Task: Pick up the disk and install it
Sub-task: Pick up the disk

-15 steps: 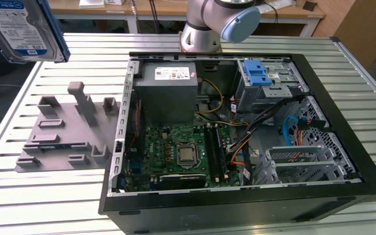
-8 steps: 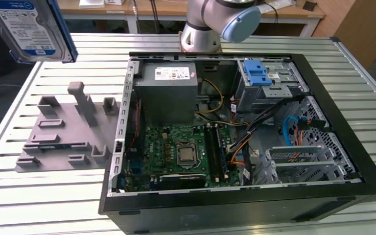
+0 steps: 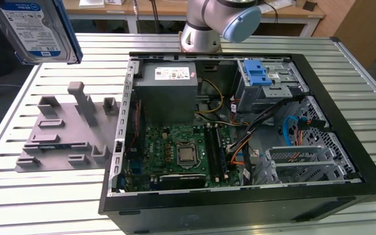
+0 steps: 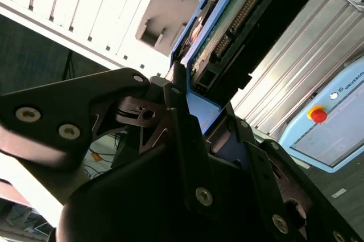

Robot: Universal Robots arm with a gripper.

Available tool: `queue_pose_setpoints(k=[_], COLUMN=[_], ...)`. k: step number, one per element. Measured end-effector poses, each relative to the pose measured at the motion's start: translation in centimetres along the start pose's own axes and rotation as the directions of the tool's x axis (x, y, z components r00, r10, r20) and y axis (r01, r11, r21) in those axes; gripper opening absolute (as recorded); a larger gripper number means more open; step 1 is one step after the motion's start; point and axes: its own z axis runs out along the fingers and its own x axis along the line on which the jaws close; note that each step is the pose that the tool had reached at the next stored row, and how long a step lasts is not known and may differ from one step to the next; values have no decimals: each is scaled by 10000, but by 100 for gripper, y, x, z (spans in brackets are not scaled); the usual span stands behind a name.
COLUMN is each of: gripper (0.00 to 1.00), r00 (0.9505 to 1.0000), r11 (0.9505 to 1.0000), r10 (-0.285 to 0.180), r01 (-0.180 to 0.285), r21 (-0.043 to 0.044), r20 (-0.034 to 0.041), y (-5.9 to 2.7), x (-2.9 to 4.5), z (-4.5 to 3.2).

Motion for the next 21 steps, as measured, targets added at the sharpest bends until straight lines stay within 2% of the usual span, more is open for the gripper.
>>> queue_pose_setpoints(k=[11, 21], gripper=[36, 36], r00=[10000, 10000], r11=[10000, 10000], r10=[-1, -1], r01=[1, 1], r21=[1, 1], r20=[1, 1], y=[-96, -267], x=[246, 259], z=[-4, -7])
